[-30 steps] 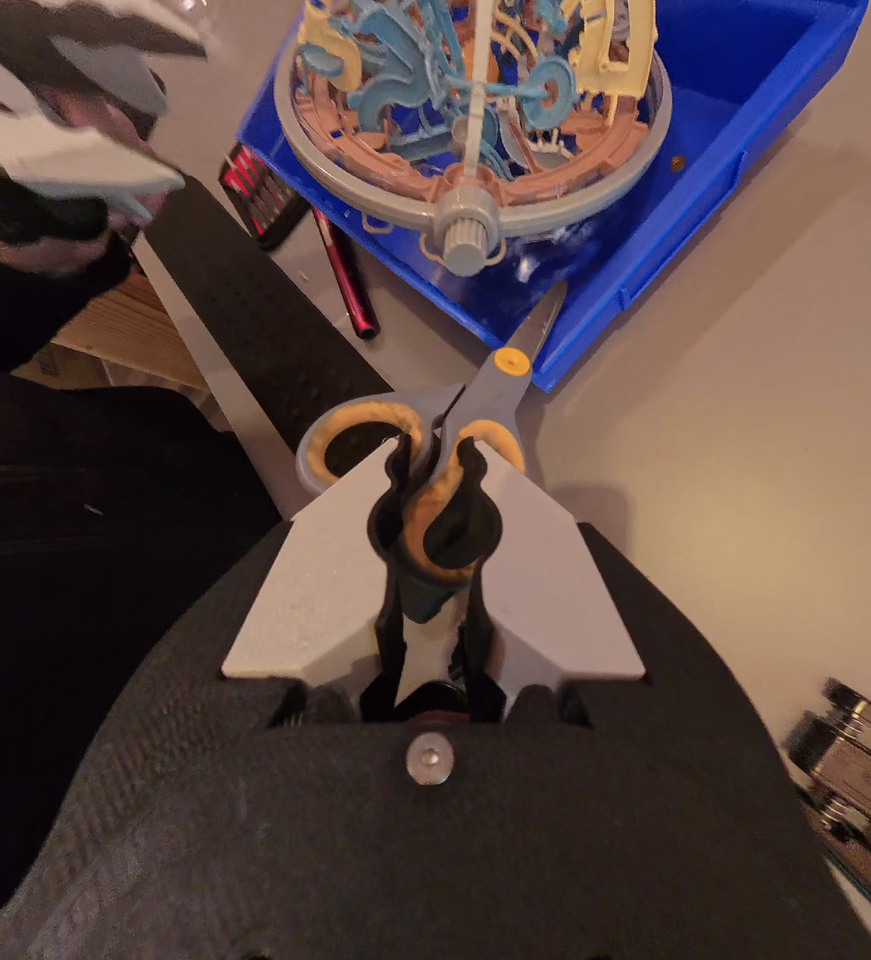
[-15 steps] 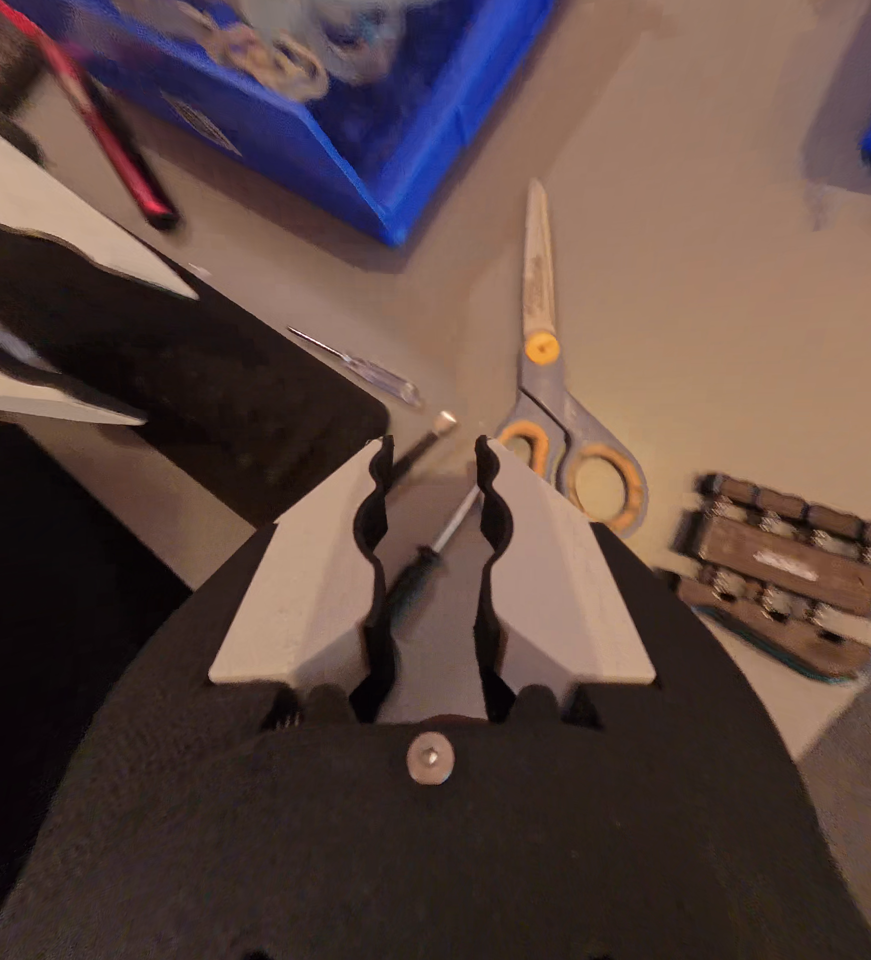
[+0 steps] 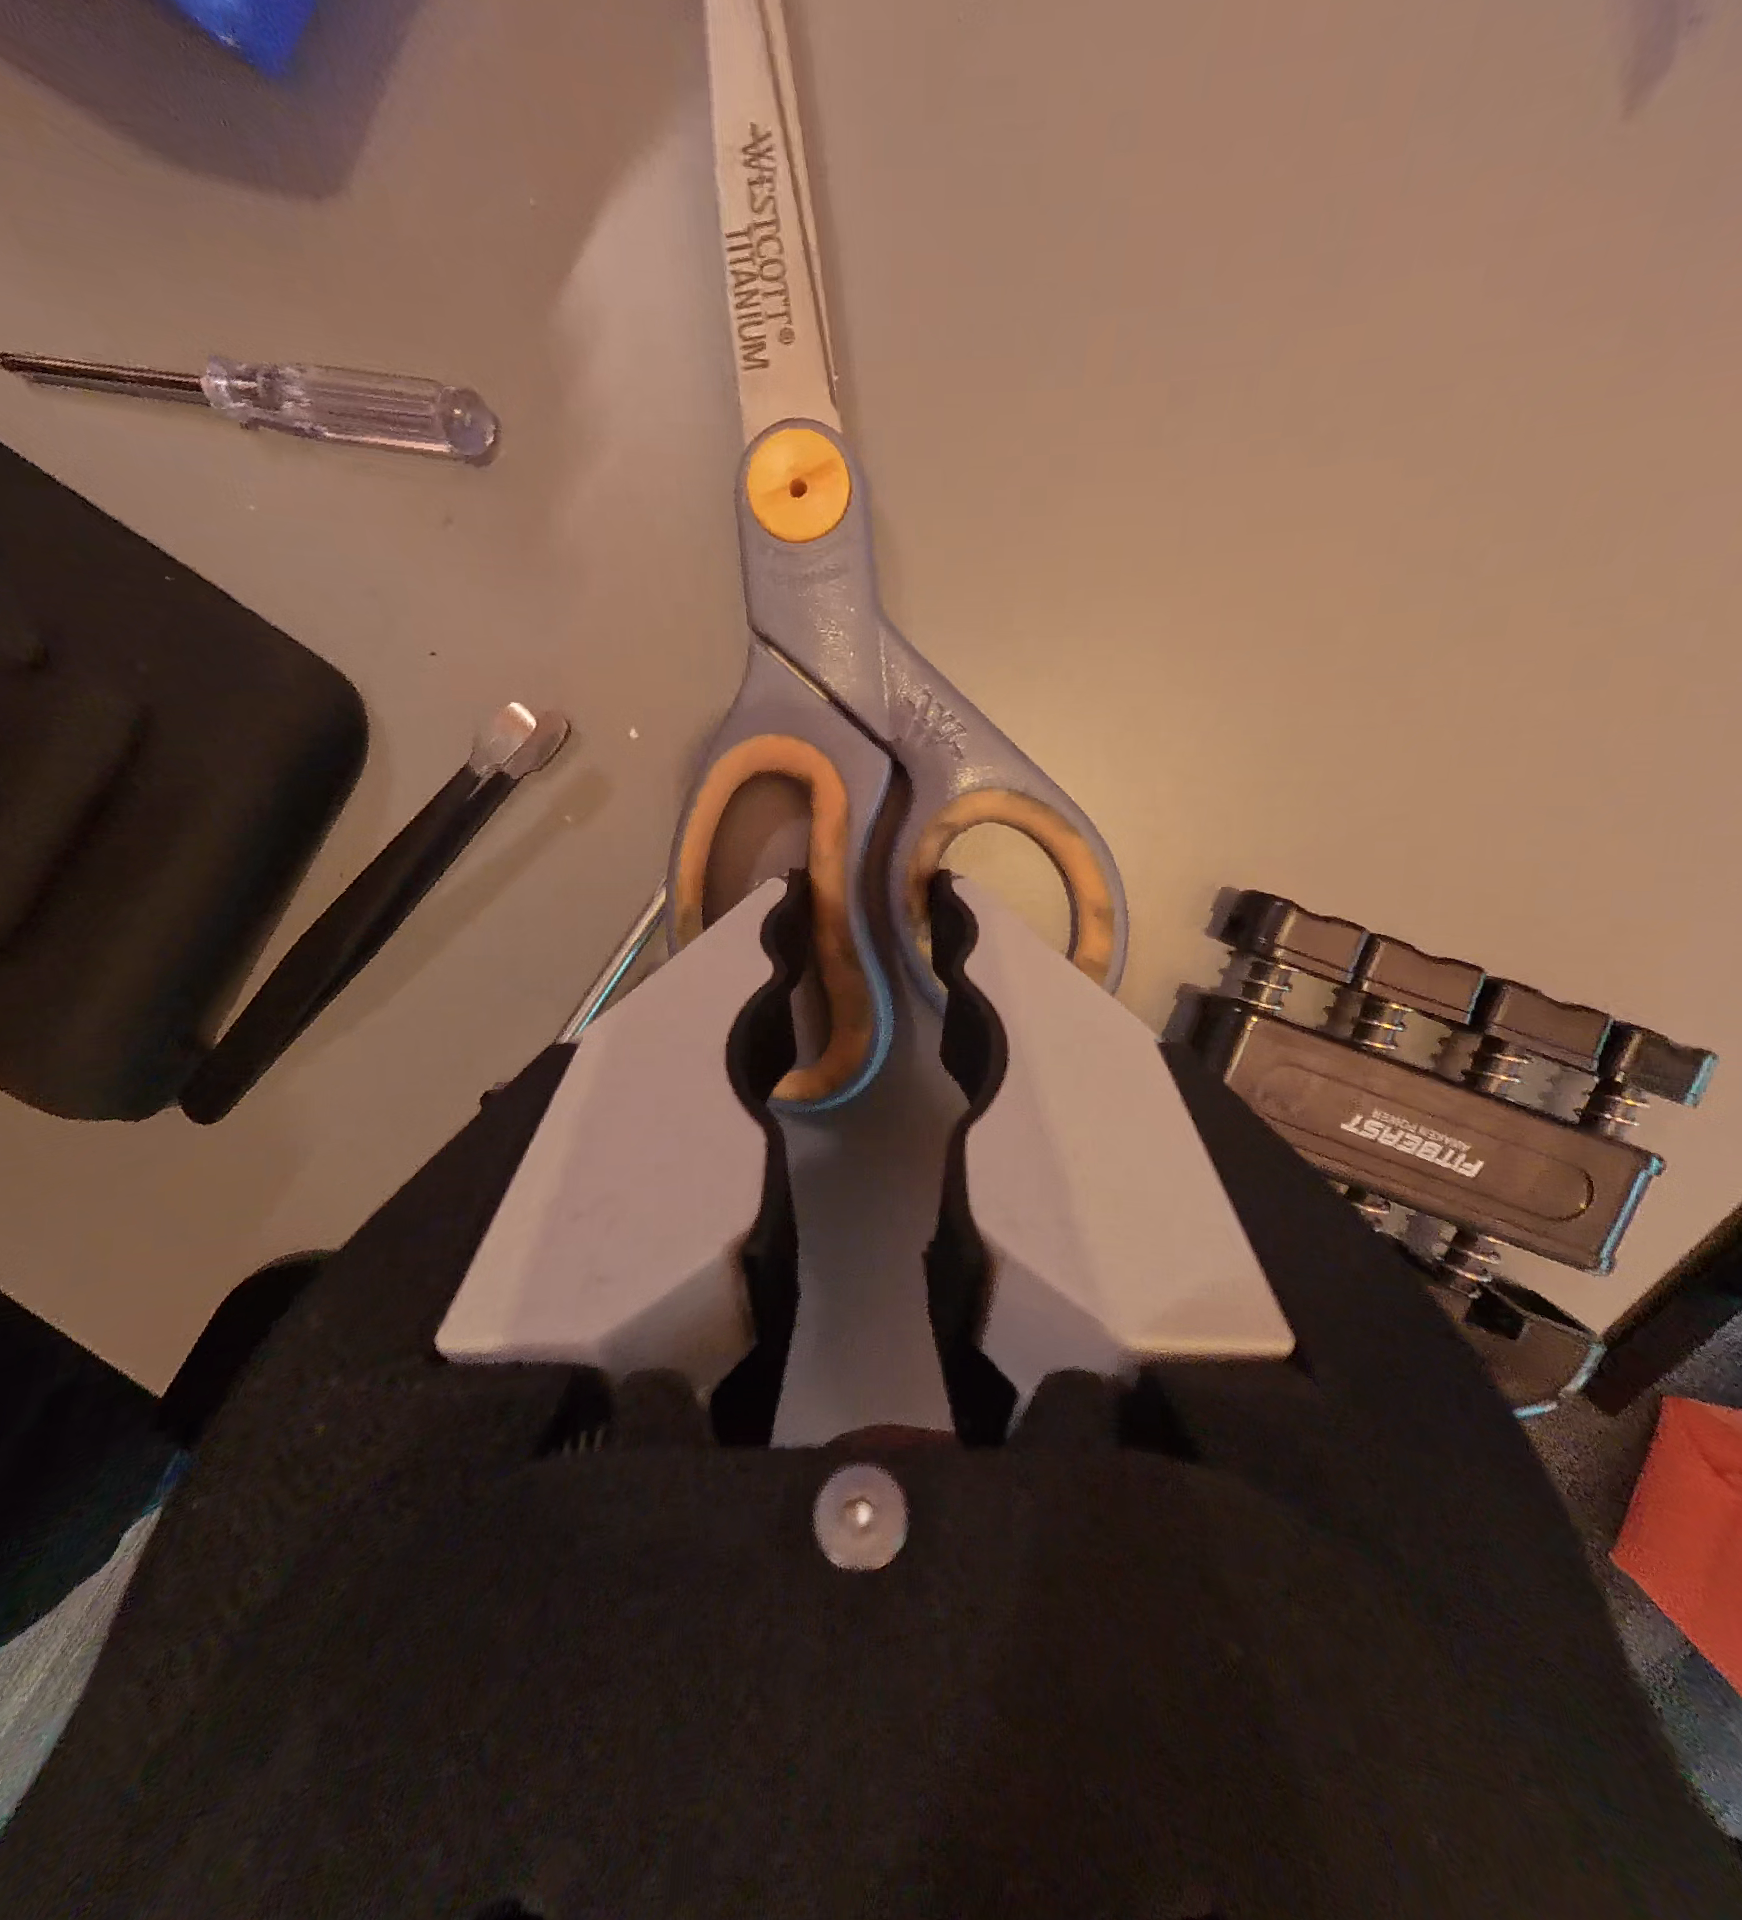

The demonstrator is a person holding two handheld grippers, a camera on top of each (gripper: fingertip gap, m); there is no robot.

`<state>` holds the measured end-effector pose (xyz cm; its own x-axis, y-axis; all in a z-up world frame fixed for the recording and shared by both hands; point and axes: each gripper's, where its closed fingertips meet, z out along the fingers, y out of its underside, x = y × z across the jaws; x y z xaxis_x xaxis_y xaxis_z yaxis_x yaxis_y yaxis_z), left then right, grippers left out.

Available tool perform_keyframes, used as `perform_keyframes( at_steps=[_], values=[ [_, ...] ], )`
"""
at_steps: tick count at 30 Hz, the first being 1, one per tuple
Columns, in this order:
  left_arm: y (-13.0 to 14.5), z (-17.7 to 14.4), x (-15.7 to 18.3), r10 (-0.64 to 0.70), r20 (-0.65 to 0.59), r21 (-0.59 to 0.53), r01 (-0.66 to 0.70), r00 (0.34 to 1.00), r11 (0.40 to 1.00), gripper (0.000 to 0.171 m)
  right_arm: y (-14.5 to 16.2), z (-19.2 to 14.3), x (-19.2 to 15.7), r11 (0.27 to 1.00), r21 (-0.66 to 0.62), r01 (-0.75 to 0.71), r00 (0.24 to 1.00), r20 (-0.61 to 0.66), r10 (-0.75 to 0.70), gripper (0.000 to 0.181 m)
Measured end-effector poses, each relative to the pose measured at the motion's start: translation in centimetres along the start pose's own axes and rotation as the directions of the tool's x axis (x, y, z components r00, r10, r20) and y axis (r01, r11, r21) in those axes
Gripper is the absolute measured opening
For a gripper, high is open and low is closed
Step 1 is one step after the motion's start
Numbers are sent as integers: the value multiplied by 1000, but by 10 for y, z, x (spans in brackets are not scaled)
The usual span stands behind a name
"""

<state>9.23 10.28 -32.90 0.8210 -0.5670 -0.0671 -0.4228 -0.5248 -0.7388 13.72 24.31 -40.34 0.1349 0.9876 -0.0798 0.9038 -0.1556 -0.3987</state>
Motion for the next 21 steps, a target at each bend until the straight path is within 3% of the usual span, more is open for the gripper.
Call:
perform_keyframes(
  at_steps=[8, 15, 16, 18, 20, 21],
  values=[
    [-17, 10, -25, 55, 96, 22, -57, 994, 998, 57, -16, -22, -21, 996, 87, -33, 994, 109, 23, 21],
    [-18, 65, -49, 318, 213, -158, -289, 924, 944, 79, -25, -69, -44, 990, 122, -70, 975, 219, 42, 20],
    [-19, 71, -50, 344, 220, -173, -310, 913, 935, 75, -26, -77, -49, 988, 136, -76, 969, 244, 41, 20],
    [-24, 78, -52, 363, 252, -177, -326, 897, 929, 53, -25, -92, -57, 986, 147, -74, 965, 260, 33, 20],
    [-36, 75, -54, 367, 301, -137, -341, 880, 930, 18, -23, -106, -63, 986, 155, -63, 966, 256, 21, 20],
    [-42, 74, -52, 359, 298, -111, -342, 884, 933, 14, -22, -111, -65, 986, 160, -53, 971, 237, 13, 20]
  ],
)
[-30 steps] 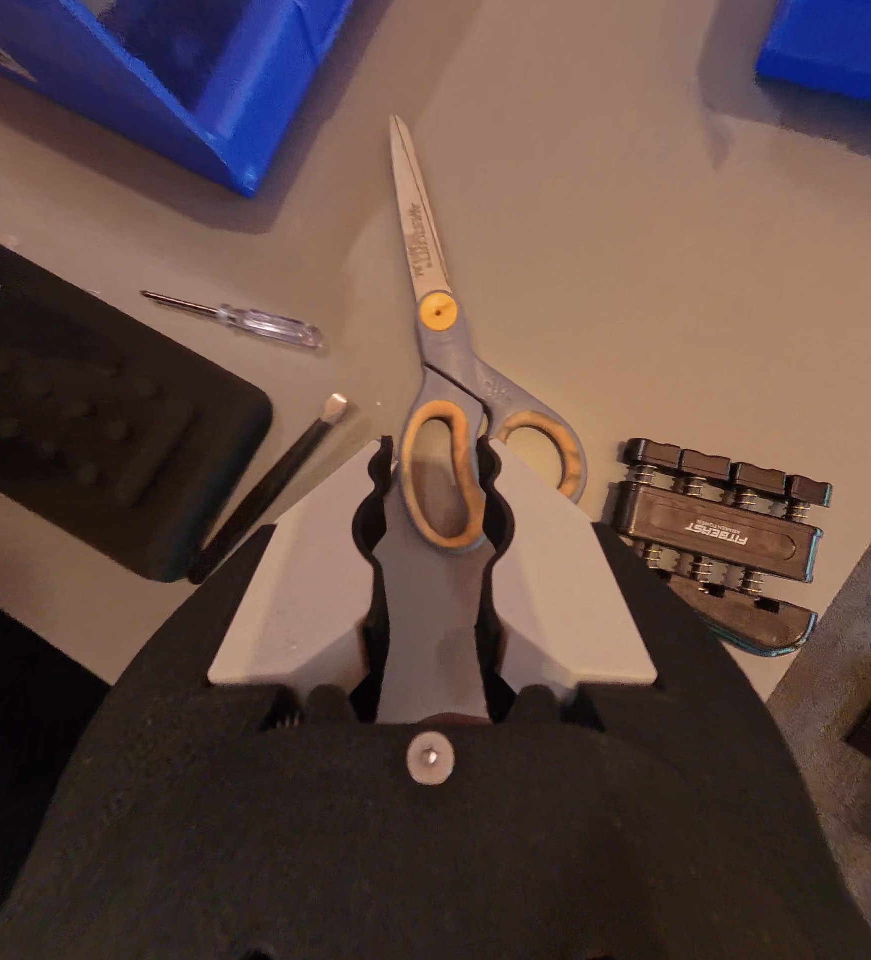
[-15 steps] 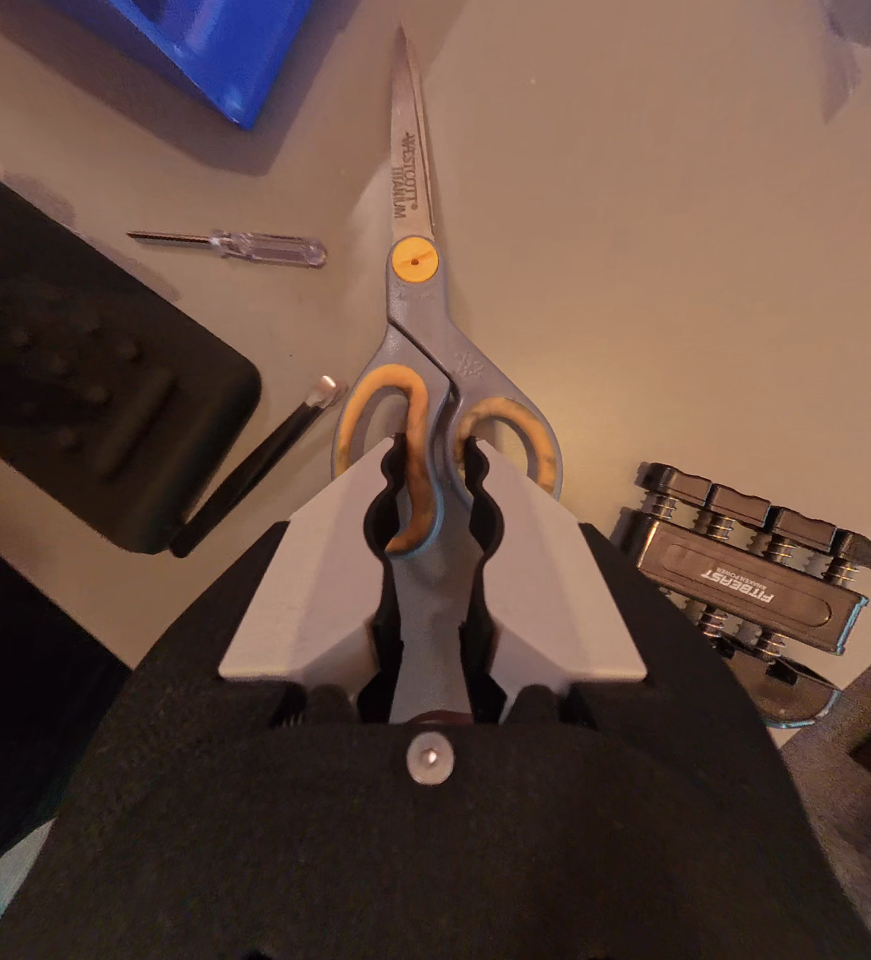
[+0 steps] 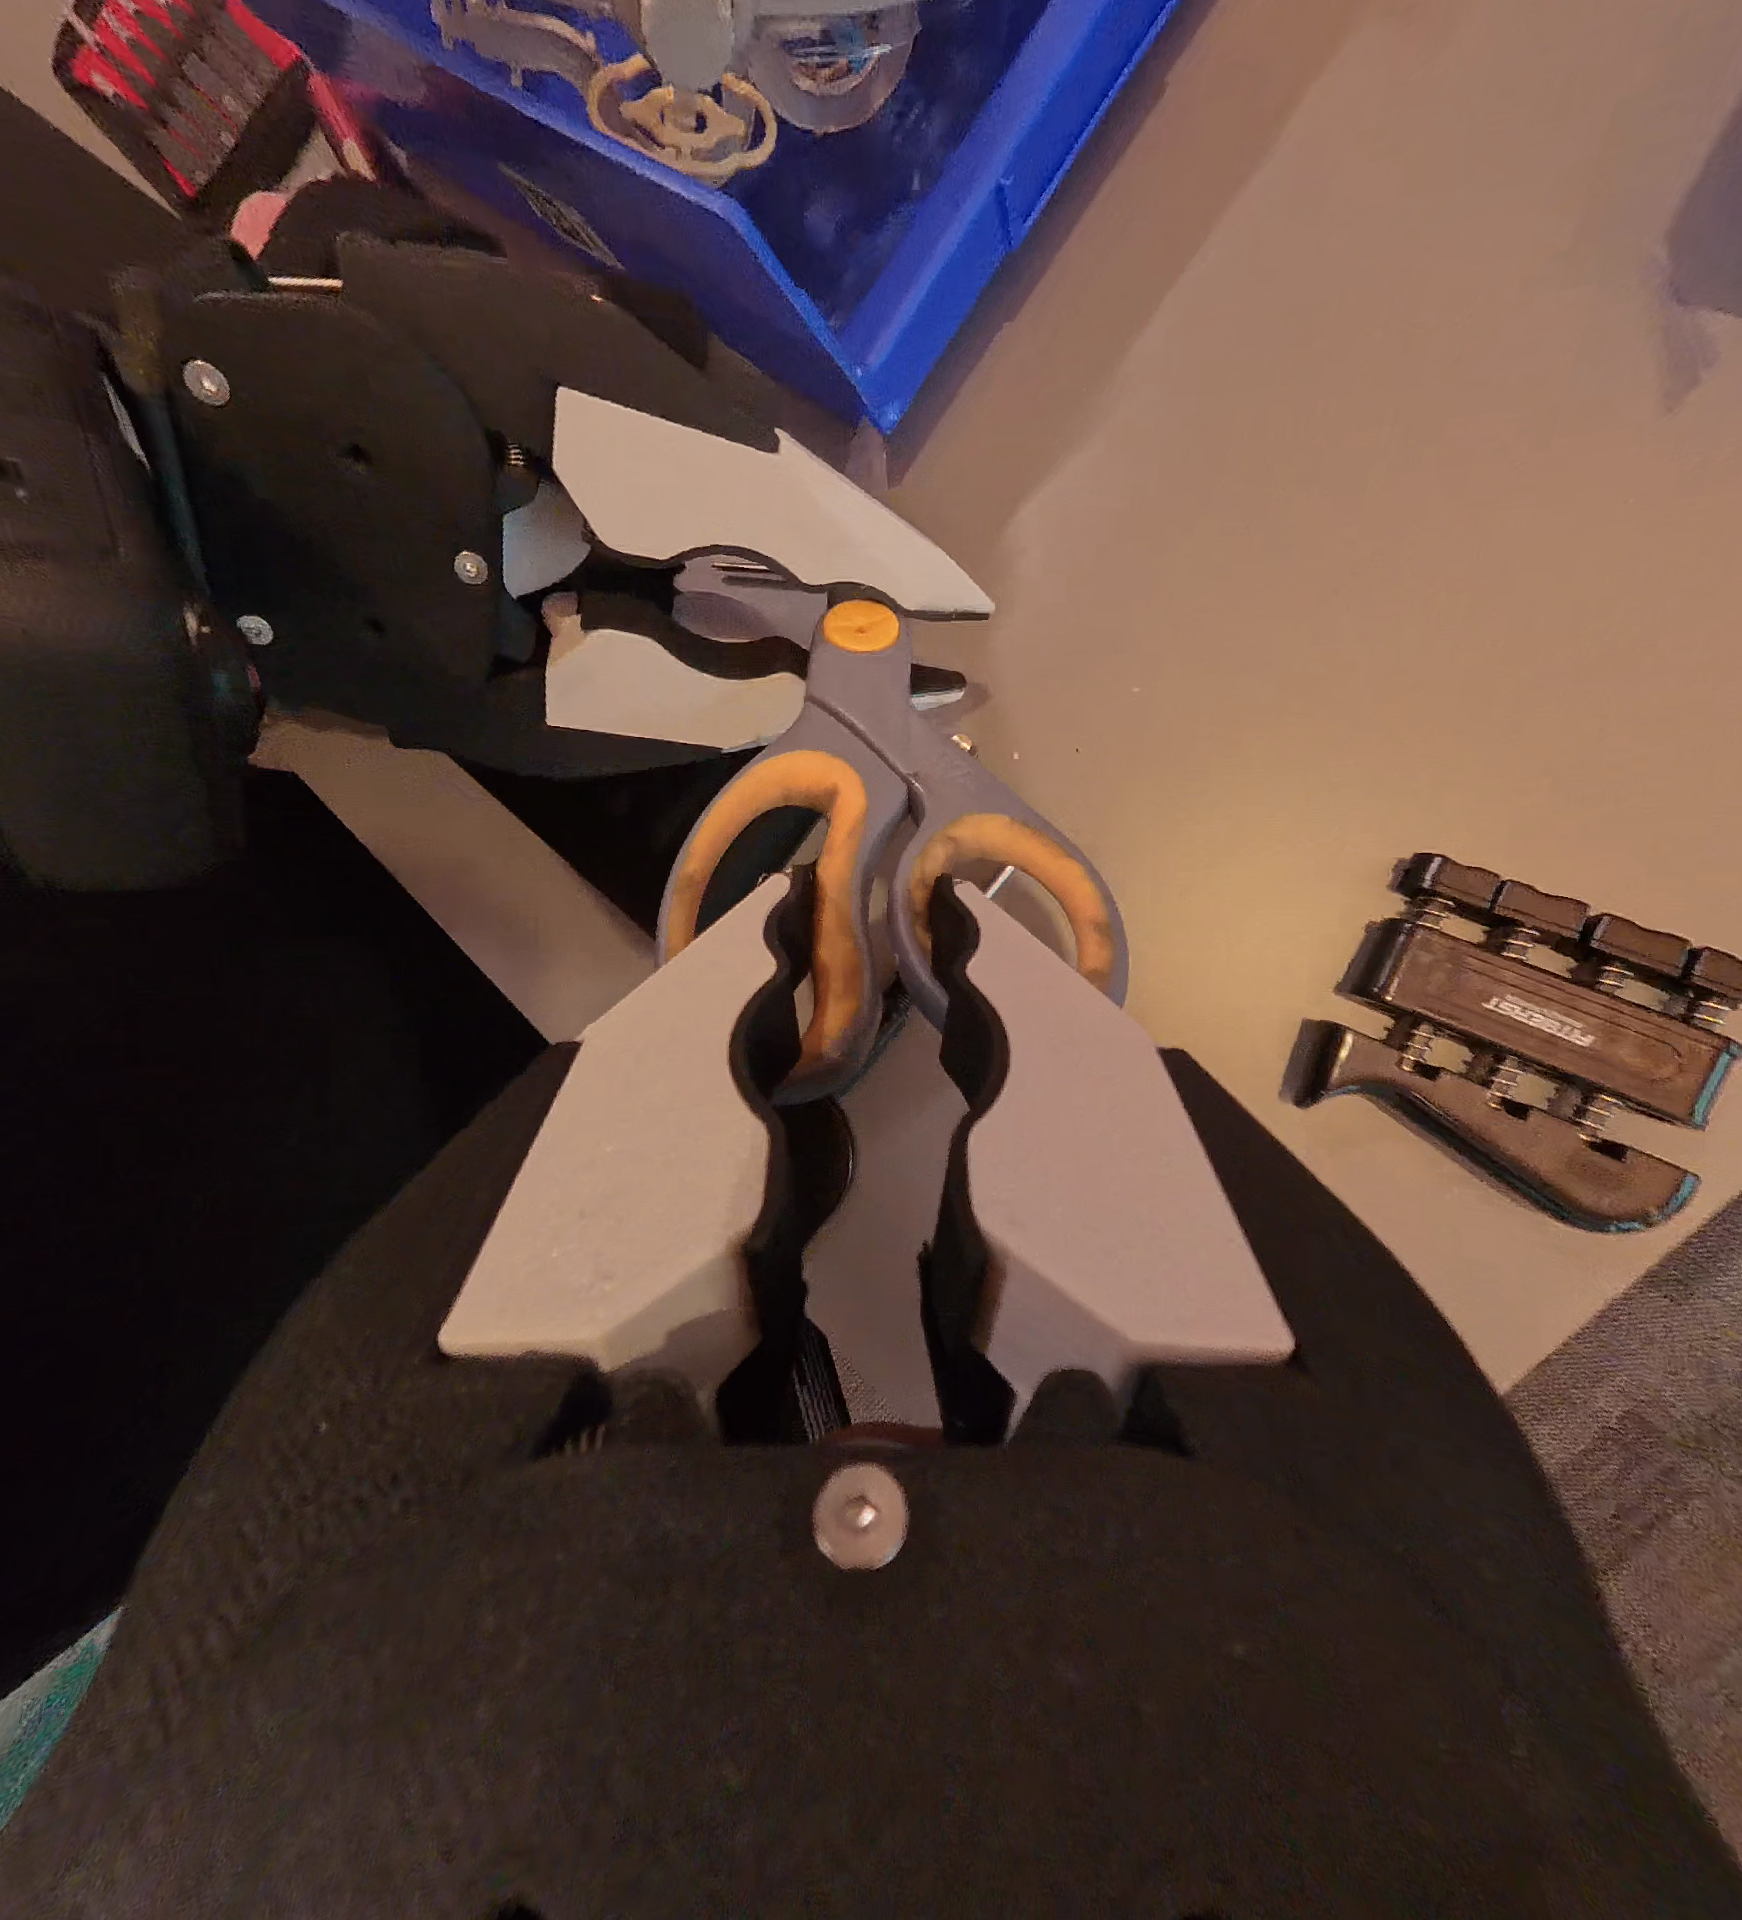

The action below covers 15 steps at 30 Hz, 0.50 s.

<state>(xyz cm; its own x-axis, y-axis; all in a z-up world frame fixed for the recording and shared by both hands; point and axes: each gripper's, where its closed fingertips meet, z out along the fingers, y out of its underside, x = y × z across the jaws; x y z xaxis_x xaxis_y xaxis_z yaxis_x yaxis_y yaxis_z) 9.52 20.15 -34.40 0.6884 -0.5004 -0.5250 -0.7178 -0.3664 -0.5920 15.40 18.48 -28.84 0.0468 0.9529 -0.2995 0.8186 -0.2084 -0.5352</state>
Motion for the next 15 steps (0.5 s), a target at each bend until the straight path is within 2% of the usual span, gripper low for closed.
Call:
perform_keyframes(
  at_steps=[3, 5, 7, 8, 11, 13, 15],
  values=[
    [-15, -6, -5, 42, 41, 49, -44, 998, 998, 12, -3, -15, -7, 999, 23, 29, 998, -49, -27, 20],
    [-23, -14, -8, 6, 29, 82, -9, 1000, 997, 11, -18, -32, -16, 993, 109, 36, 998, -63, -29, 20],
    [-29, -24, -15, -57, 19, 112, 55, 998, 992, 11, -37, -55, -23, 974, 224, 40, 995, -97, -18, 59],
    [-31, -30, -19, -98, 10, 130, 96, 995, 987, 11, -46, -69, -27, 957, 284, 57, 993, -119, -23, 72],
    [-40, -47, -29, -245, -60, 179, 252, 968, 951, 11, -51, -92, -32, 923, 375, 86, 986, -167, -24, 86],
    [-49, -57, -32, -343, -137, 211, 366, 929, 907, 10, -52, -82, -30, 899, 434, 61, 988, -151, 6, 104],
    [-58, -64, -31, -383, -184, 226, 418, 905, 880, 11, -55, -56, -30, 874, 486, 18, 993, -108, 40, 124]
  ],
)
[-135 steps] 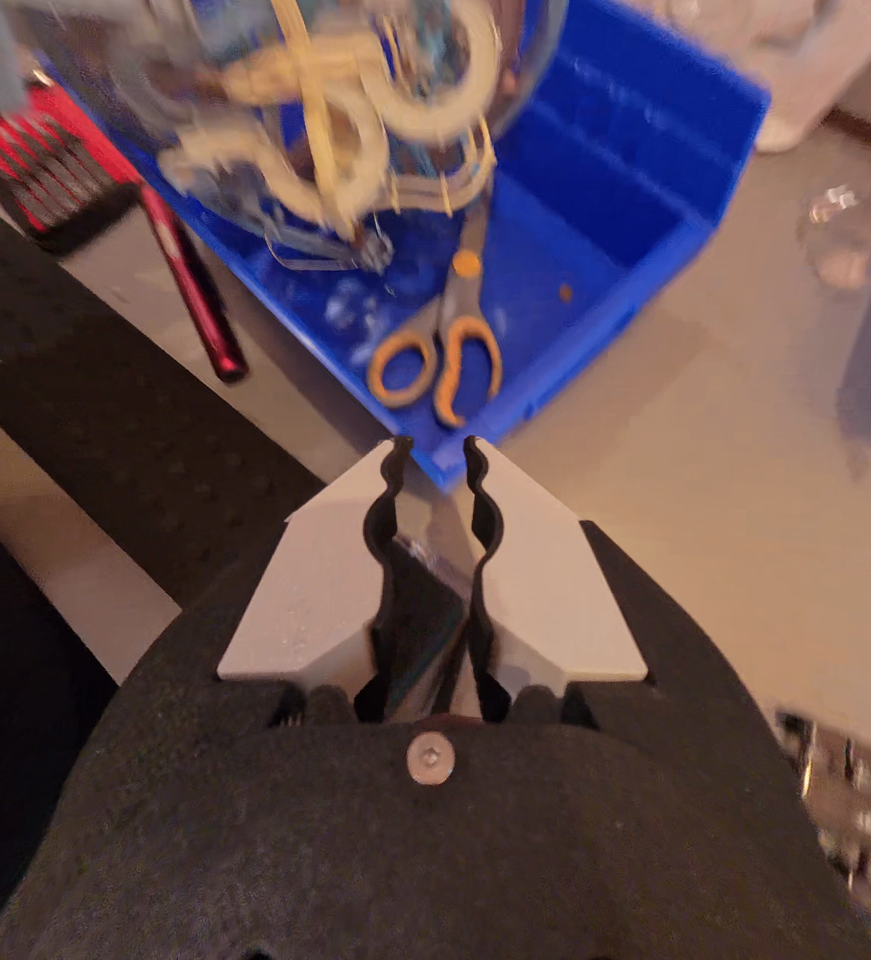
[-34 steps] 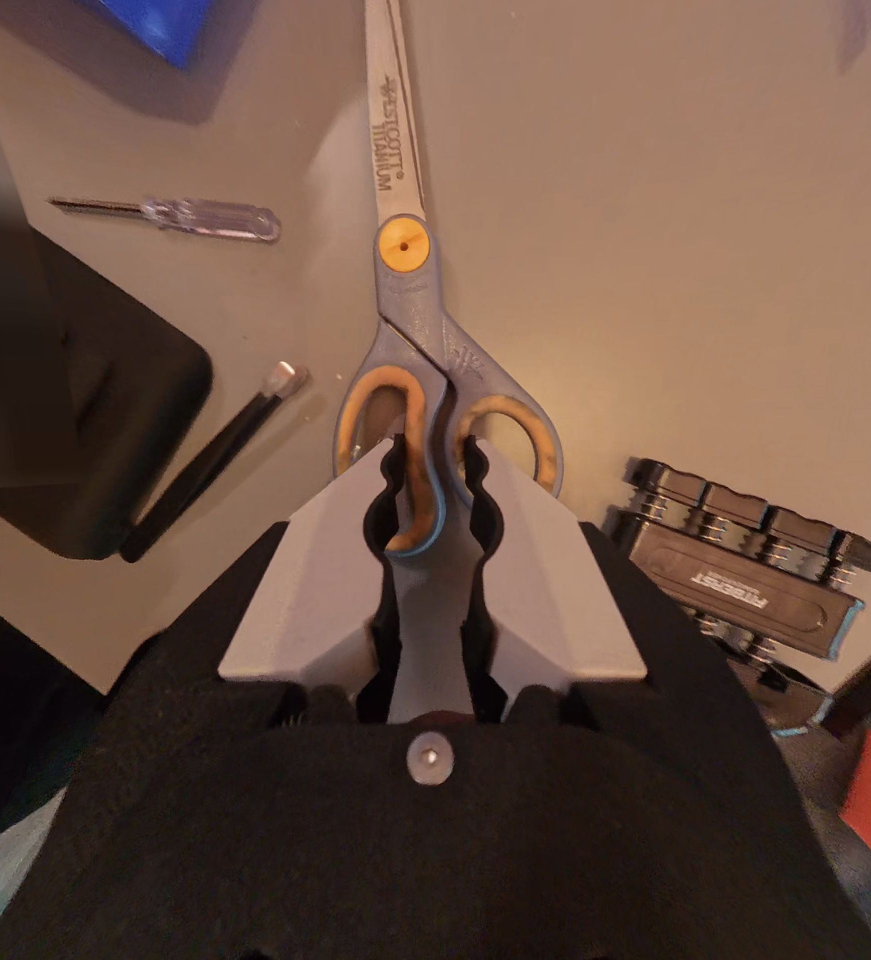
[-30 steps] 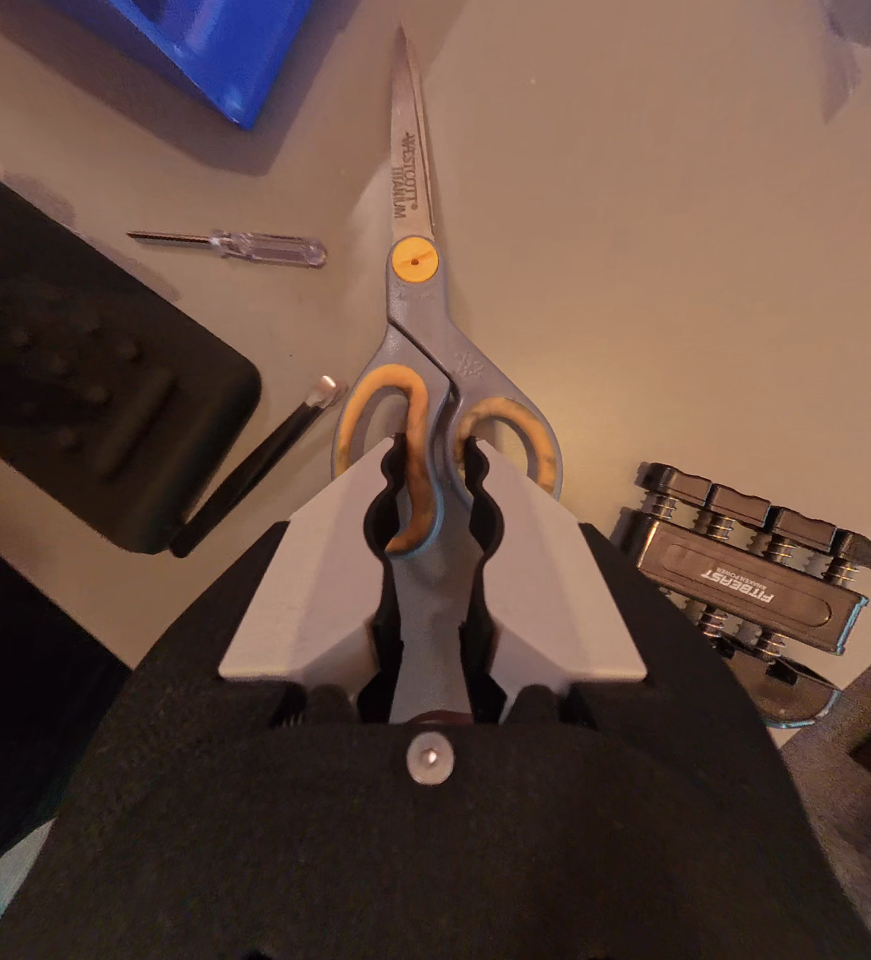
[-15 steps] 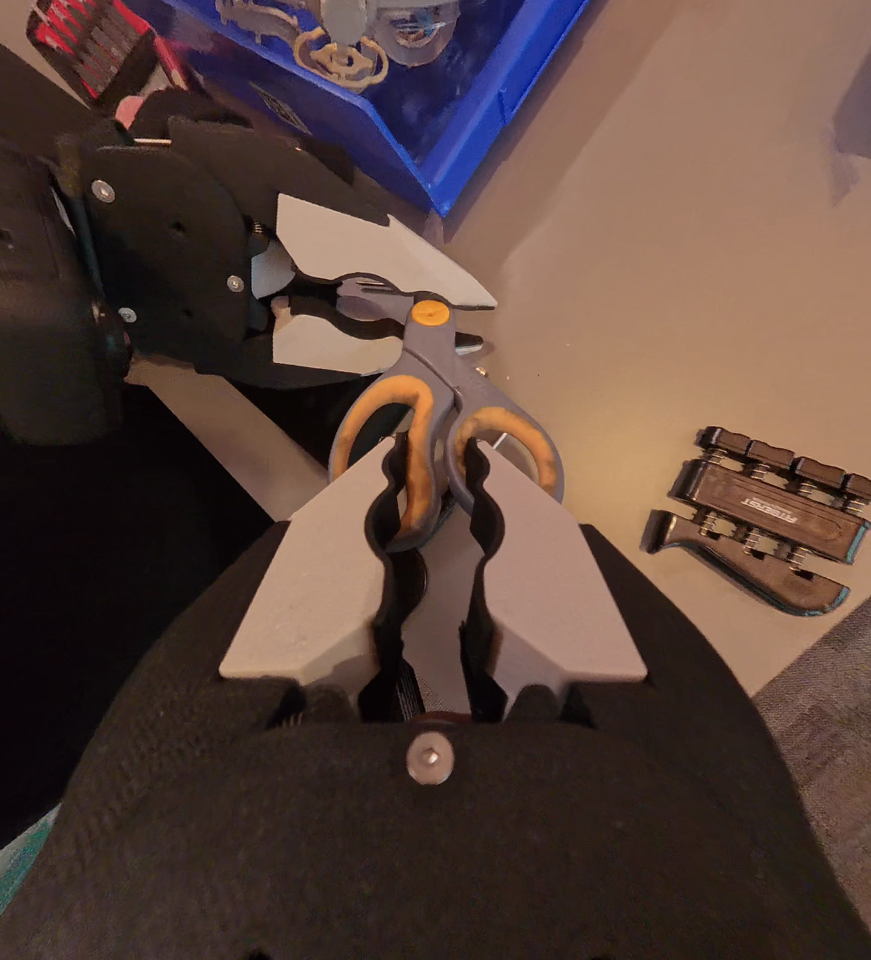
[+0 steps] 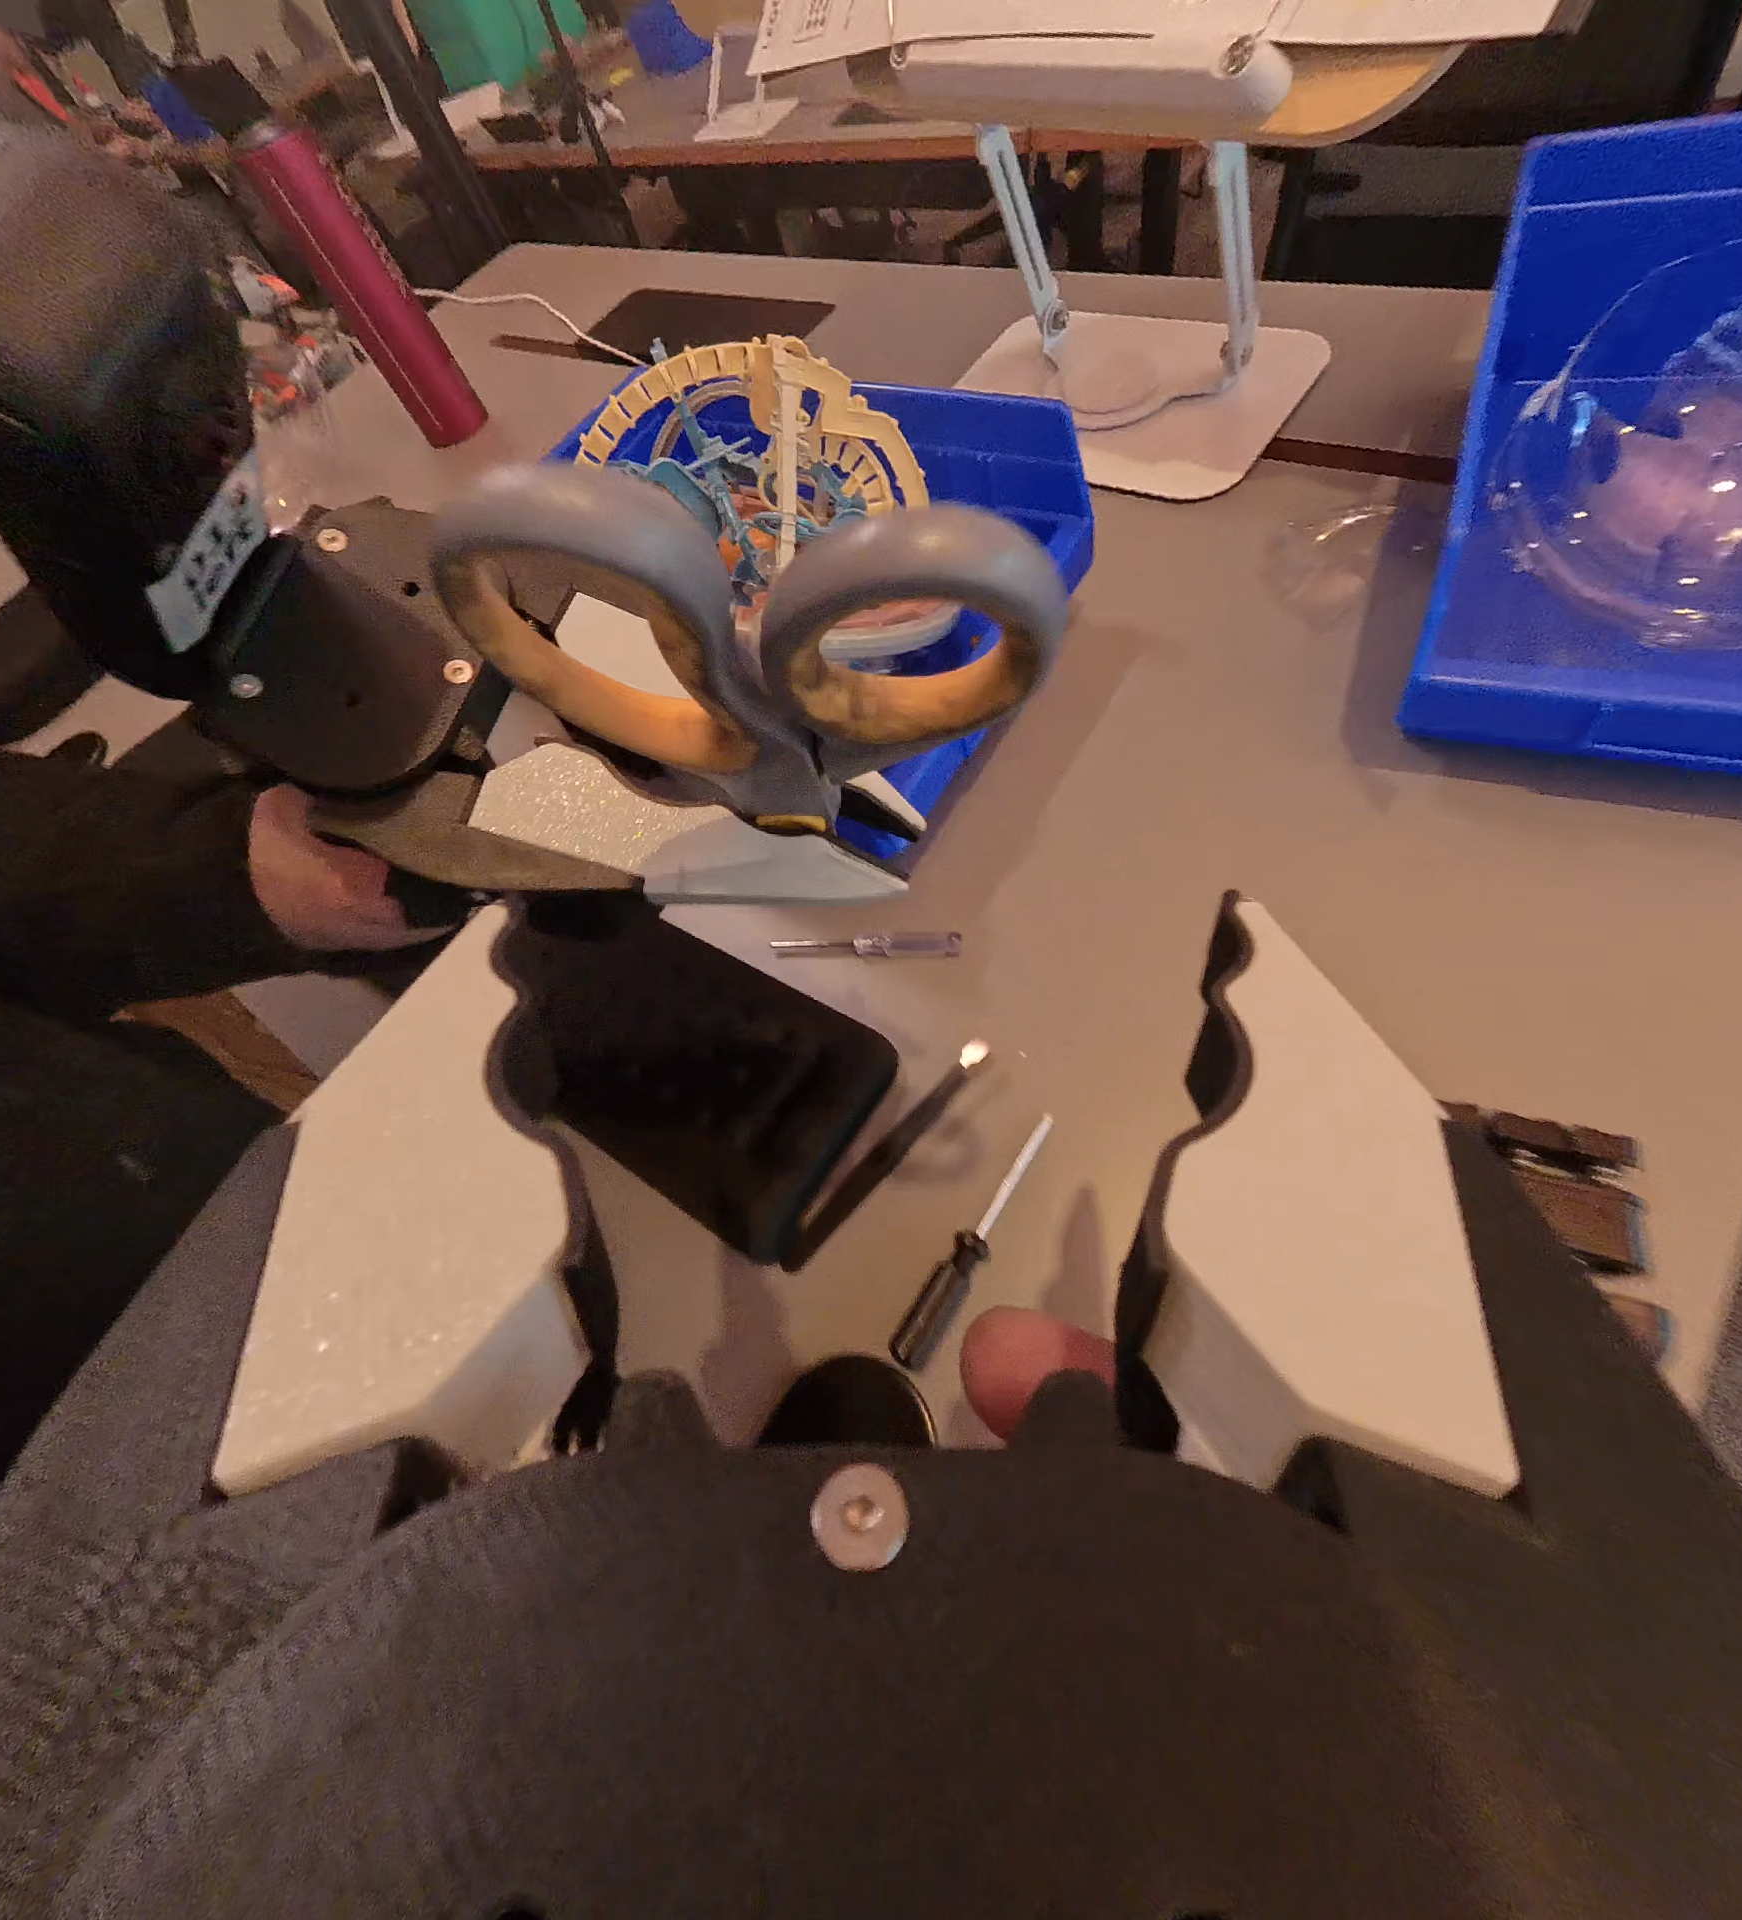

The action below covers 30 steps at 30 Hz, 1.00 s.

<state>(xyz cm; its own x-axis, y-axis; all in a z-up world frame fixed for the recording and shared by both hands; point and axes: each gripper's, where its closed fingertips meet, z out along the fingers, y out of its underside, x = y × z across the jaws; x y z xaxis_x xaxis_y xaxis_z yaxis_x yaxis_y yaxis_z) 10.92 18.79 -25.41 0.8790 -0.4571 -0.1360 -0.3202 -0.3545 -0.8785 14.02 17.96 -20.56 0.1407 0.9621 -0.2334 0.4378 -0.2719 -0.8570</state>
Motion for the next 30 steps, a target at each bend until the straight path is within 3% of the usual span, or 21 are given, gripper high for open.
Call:
perform_keyframes(
  at_steps=[3, 5, 6, 11, 14, 17, 22, 23, 25, 28, 30],
  values=[
    [1, 3, 12, 3, -34, -21, -3, 999, 1000, 11, -15, 23, -5, 986, 159, -44, 999, 16, 42, 129],
    [5, 6, 21, 16, -51, -40, -18, 999, 999, 11, -25, 34, -7, 967, 235, -102, 994, 67, 89, 119],
    [8, 7, 24, 15, -56, -51, -17, 998, 999, 10, -26, 40, -11, 962, 249, -114, 990, 109, 89, 104],
    [7, 3, 25, 24, -43, -68, -27, 999, 997, 9, -31, 53, -39, 959, 279, -46, 979, 206, -13, 84],
    [-1, -4, 25, 41, -81, -34, -44, 996, 998, 9, -41, 50, -46, 945, 305, -117, 955, 297, 22, 79],
    [-6, -13, 17, 3, -86, -21, -5, 996, 1000, 8, -50, 46, -51, 938, 307, -157, 933, 357, 39, 77],
    [-11, -32, 13, 52, -127, -17, -55, 991, 998, 9, -55, 39, -66, 947, 279, -159, 890, 455, 15, 73],
    [-10, -38, 19, 61, -196, -20, -66, 979, 998, 8, -54, 38, -66, 955, 263, -136, 889, 458, 0, 95],
    [-4, -50, 29, 80, -298, -59, -102, 951, 993, 9, -56, 29, -65, 962, 262, -80, 885, 462, -53, 103],
    [15, -69, 49, 82, -475, -160, -178, 876, 971, 9, -54, 14, -82, 967, 244, 77, 832, 519, -197, 73],
    [14, -79, 63, 39, -570, -166, -161, 821, 973, 9, -49, 9, -102, 963, 228, 144, 757, 601, -255, 40]
  ],
)
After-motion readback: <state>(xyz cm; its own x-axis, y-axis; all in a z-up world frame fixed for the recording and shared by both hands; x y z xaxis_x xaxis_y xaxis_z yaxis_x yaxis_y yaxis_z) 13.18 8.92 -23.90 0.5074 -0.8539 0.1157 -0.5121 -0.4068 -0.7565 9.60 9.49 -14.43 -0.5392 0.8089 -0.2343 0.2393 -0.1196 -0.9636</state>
